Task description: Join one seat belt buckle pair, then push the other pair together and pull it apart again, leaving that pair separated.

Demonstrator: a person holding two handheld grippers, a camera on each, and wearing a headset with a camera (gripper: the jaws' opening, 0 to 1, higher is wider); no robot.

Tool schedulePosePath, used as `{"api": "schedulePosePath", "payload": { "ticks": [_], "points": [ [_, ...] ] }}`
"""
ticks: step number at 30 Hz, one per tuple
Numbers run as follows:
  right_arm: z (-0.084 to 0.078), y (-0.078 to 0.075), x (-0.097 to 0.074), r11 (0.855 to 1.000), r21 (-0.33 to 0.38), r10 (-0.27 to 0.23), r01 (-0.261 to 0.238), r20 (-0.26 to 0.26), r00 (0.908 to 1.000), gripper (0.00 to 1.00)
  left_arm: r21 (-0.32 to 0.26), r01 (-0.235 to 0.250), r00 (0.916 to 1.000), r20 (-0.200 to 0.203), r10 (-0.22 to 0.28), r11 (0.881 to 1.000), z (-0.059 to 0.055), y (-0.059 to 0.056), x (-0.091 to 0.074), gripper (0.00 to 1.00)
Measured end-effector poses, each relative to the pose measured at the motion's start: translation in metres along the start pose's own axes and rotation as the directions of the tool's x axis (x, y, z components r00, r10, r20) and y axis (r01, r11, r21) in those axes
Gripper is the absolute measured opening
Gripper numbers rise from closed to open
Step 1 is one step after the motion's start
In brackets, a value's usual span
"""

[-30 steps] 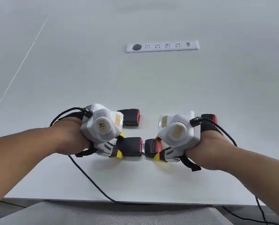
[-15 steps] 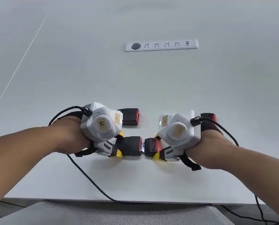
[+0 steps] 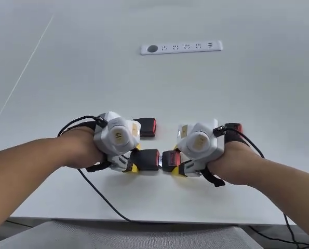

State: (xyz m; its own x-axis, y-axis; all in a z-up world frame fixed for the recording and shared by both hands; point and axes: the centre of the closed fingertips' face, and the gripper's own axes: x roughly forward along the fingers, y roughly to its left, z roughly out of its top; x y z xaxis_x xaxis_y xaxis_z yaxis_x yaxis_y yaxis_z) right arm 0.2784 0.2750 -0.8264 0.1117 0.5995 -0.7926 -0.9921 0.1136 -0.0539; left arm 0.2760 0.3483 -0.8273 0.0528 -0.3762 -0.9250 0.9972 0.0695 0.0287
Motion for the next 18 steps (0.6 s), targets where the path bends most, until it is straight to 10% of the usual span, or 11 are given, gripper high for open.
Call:
{"api": "schedulePosePath", "payload": {
  "ticks": [18],
  "points": [
    [0.0098, -0.0014, -0.0035, 1.0, 0.0, -0.009, 0.009, 0.044, 0.999, 0.36, -0.05, -0.024, 0.9995, 0.02, 0.025, 0.998, -0.0026, 0.0012, -0.0061, 0.33]
  ]
}}
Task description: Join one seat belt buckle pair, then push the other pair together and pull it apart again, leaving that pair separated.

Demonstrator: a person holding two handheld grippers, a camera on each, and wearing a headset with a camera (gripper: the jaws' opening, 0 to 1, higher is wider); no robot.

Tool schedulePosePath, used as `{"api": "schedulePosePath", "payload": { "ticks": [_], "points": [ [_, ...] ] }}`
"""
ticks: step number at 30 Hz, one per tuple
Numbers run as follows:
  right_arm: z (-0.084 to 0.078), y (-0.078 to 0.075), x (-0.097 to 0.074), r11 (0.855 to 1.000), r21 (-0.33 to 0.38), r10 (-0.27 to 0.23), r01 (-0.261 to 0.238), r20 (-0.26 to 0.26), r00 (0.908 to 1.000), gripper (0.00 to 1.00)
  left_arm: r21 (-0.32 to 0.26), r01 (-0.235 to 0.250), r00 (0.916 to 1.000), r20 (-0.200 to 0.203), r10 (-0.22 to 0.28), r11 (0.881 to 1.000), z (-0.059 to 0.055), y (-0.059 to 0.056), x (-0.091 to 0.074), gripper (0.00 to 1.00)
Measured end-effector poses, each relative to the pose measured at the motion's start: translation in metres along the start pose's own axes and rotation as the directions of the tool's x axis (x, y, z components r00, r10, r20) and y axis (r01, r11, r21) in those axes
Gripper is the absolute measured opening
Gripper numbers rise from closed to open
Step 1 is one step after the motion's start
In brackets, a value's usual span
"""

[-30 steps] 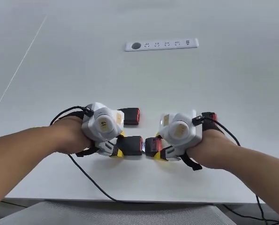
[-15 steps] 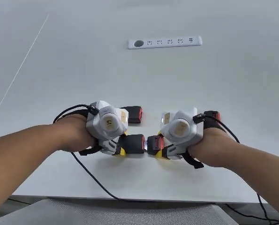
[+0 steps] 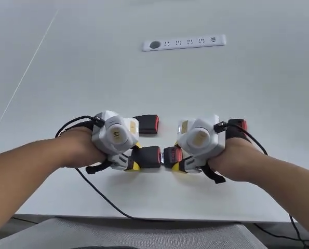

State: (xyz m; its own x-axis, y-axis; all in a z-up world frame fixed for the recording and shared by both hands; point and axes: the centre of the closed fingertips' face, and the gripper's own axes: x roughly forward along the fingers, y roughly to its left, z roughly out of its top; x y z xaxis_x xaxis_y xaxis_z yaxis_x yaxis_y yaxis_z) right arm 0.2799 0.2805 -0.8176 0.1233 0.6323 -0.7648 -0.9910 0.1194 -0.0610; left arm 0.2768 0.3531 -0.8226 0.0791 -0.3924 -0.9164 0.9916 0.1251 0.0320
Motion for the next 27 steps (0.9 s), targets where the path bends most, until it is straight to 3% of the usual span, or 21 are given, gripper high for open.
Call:
{"api": "schedulePosePath", "payload": {
  "ticks": [5, 11, 16, 19, 27],
  "points": [
    [0.012, -0.003, -0.012, 1.0, -0.017, -0.008, 0.008, 0.028, 0.9996, 0.36, -0.065, -0.013, 0.9975, 0.068, 0.017, 0.998, 0.011, 0.005, -0.014, 0.35],
    [0.017, -0.011, -0.025, 0.999, -0.027, -0.022, 0.024, 0.045, 0.9987, 0.35, -0.068, -0.043, 0.9936, 0.101, 0.05, 0.997, 0.022, 0.011, -0.028, 0.35],
    [0.013, -0.024, -0.035, 0.998, -0.028, -0.047, 0.048, 0.048, 0.9977, 0.35, -0.081, -0.095, 0.9861, 0.13, 0.105, 0.992, 0.027, 0.036, -0.031, 0.35],
    [0.001, -0.037, -0.044, 0.998, -0.017, -0.067, 0.068, 0.038, 0.997, 0.35, -0.068, -0.127, 0.9818, 0.133, 0.135, 0.99, 0.03, 0.053, -0.035, 0.36],
    [-0.028, -0.071, -0.07, 0.989, 0.029, -0.147, 0.147, 0.011, 0.9891, 0.37, -0.047, -0.174, 0.9781, 0.108, 0.178, 0.984, 0.03, 0.091, -0.037, 0.38]
  ]
}}
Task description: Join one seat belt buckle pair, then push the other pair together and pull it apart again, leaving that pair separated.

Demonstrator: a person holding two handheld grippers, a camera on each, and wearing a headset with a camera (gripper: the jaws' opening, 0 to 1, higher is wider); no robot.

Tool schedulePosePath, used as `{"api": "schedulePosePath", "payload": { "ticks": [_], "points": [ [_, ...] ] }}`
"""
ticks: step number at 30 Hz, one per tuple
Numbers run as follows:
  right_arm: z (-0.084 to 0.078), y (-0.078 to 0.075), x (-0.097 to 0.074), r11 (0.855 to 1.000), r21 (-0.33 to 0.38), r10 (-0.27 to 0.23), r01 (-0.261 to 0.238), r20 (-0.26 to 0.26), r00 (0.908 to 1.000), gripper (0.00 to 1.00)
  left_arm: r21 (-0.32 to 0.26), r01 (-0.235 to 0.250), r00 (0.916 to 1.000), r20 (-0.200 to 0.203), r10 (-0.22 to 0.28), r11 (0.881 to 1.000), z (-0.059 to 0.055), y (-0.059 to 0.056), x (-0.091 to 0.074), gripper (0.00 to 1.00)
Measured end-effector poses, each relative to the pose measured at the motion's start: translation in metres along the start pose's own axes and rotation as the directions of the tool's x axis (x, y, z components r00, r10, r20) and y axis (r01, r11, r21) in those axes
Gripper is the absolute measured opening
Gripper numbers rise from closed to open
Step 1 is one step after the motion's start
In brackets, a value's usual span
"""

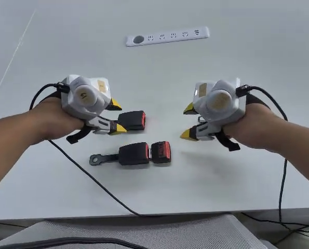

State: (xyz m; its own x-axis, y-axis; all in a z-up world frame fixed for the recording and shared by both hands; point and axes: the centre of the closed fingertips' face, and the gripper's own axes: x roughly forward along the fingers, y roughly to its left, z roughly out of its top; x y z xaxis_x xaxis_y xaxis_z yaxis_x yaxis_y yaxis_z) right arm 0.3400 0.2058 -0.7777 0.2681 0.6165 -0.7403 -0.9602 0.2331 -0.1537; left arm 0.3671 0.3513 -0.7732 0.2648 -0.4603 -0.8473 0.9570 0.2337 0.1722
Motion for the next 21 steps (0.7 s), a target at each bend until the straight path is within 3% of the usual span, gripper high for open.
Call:
{"api": "schedulePosePath", "payload": {
  "ticks": [11, 17, 21],
  "points": [
    [-0.054, -0.035, -0.029, 0.995, 0.063, -0.073, 0.078, -0.077, 0.9944, 0.39, 0.033, 0.074, 0.9959, -0.055, -0.072, 0.997, -0.012, 0.007, 0.027, 0.43],
    [-0.075, -0.036, -0.03, 0.995, 0.055, -0.071, 0.078, -0.121, 0.9902, 0.44, 0.074, 0.114, 0.9903, -0.088, -0.107, 0.991, -0.016, 0.001, 0.039, 0.39],
    [-0.085, -0.032, -0.029, 0.993, 0.101, -0.044, 0.057, -0.125, 0.9912, 0.39, 0.077, 0.121, 0.9897, -0.087, -0.114, 0.99, -0.015, 0.003, 0.043, 0.39]
  ]
}}
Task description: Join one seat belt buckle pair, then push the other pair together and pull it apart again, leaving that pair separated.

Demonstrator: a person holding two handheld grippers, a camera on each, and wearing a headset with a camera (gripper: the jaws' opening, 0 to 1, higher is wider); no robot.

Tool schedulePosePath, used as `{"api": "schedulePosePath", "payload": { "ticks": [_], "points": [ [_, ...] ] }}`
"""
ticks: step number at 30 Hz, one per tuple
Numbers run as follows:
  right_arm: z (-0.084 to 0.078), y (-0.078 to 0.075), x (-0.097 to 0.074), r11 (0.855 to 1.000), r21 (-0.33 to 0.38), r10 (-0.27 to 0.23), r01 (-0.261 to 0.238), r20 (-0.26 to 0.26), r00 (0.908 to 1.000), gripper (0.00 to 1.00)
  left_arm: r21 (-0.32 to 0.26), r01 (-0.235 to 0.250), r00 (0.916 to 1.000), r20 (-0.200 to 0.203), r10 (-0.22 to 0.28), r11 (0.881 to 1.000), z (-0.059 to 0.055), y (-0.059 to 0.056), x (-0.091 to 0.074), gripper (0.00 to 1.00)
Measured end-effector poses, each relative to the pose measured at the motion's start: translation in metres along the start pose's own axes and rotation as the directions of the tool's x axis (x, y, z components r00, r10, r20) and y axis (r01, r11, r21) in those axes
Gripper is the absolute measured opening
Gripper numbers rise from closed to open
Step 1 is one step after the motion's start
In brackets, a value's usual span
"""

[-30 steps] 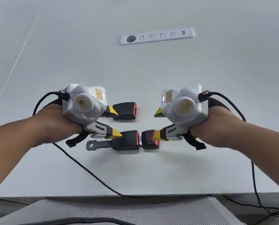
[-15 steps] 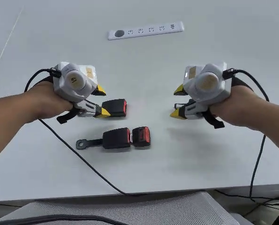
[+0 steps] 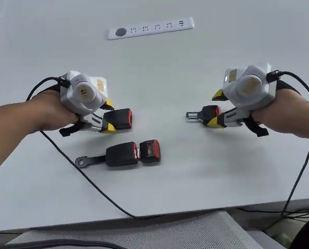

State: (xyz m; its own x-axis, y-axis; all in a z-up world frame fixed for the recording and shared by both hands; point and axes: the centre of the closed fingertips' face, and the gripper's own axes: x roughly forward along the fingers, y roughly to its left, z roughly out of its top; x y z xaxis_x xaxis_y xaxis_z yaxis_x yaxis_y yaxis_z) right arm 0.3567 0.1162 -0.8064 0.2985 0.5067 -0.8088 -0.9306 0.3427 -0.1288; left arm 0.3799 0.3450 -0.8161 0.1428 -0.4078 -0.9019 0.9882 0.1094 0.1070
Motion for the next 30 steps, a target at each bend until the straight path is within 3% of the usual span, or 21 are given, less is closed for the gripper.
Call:
{"api": "schedulePosePath", "payload": {
  "ticks": [5, 7, 20, 30],
  "points": [
    [-0.006, 0.006, 0.005, 0.999, -0.02, 0.027, -0.027, -0.02, 0.9994, 0.35, 0.007, 0.017, 0.9999, -0.002, -0.017, 1.0, -0.001, -0.001, 0.003, 0.37],
    [-0.008, 0.007, 0.007, 0.997, -0.067, 0.026, -0.029, -0.036, 0.999, 0.35, 0.015, 0.034, 0.9994, -0.004, -0.034, 0.999, -0.001, -0.005, 0.004, 0.35],
    [-0.007, 0.007, 0.008, 0.995, -0.075, 0.057, -0.06, -0.043, 0.9974, 0.34, 0.065, 0.034, 0.9992, -0.024, -0.033, 0.997, 0.0, -0.01, 0.004, 0.33],
    [0.019, 0.015, 0.025, 0.995, -0.083, 0.051, -0.052, -0.012, 0.9986, 0.34, 0.056, 0.056, 0.9982, -0.023, -0.054, 0.997, 0.0, -0.01, 0.005, 0.33]
  ]
}}
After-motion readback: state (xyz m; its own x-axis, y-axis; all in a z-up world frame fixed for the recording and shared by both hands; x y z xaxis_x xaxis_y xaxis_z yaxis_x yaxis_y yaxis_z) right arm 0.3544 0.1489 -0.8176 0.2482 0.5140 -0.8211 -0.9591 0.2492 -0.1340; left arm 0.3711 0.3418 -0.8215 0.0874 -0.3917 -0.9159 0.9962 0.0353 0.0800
